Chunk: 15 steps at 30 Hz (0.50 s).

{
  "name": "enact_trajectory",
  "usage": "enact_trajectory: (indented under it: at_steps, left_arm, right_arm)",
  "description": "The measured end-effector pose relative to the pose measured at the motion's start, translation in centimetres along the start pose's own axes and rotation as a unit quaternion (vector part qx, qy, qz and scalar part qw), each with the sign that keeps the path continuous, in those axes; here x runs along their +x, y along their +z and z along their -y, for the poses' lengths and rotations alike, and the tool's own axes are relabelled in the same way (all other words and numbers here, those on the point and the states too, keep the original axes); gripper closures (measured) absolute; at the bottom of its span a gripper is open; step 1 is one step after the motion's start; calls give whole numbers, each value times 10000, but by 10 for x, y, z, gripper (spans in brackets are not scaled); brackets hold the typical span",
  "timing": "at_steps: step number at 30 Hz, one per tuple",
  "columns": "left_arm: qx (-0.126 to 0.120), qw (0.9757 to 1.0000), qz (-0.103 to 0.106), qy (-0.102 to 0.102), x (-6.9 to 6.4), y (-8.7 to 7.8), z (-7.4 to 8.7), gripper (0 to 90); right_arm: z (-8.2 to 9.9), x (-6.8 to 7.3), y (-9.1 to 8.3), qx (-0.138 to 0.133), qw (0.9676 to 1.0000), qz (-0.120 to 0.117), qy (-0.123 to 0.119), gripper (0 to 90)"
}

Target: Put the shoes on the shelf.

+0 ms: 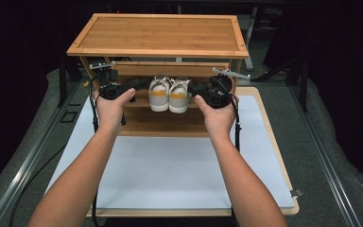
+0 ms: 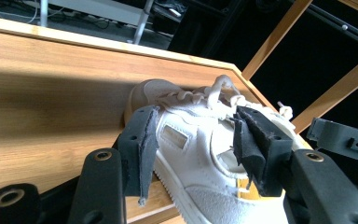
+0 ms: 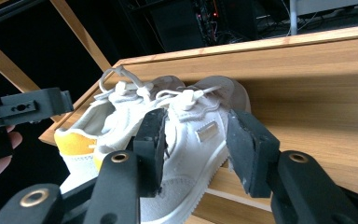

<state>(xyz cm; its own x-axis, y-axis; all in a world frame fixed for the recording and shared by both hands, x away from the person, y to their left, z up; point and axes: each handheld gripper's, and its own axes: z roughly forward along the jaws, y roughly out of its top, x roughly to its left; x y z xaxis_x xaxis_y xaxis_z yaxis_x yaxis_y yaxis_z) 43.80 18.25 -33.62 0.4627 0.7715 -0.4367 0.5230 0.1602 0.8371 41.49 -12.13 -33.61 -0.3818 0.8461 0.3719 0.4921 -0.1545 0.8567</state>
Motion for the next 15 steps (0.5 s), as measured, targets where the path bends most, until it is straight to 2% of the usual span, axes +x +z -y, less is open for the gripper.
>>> enact_trajectory:
  at_steps: [2, 4, 5, 7, 11, 12, 15]
  left_arm:
    - [34, 10000, 31, 19, 1, -1, 2, 499]
    - [42, 9999, 91, -30, 2, -1, 5, 506]
    - [65, 9999, 85, -3, 3, -1, 6, 512]
    - [78, 9998, 163, -11, 5, -1, 7, 566]
    - [151, 9998, 160, 18, 7, 0, 11, 609]
    - [83, 9995, 282, -65, 9, 0, 14, 633]
    - [92, 9996, 242, -106, 10, -1, 15, 685]
  right_arm:
    - [3, -2, -2, -96, 9999, 18, 26, 555]
    - [3, -4, -4, -6, 9999, 94, -51, 550]
    - [4, -5, -4, -46, 9999, 110, -34, 551]
    - [5, -7, -4, -31, 10000, 71, 3, 588]
    - [9, -9, -3, 4, 10000, 8, 64, 671]
    - [10, -9, -2, -4, 10000, 17, 46, 688]
    - [13, -11, 0, -13, 9999, -48, 96, 734]
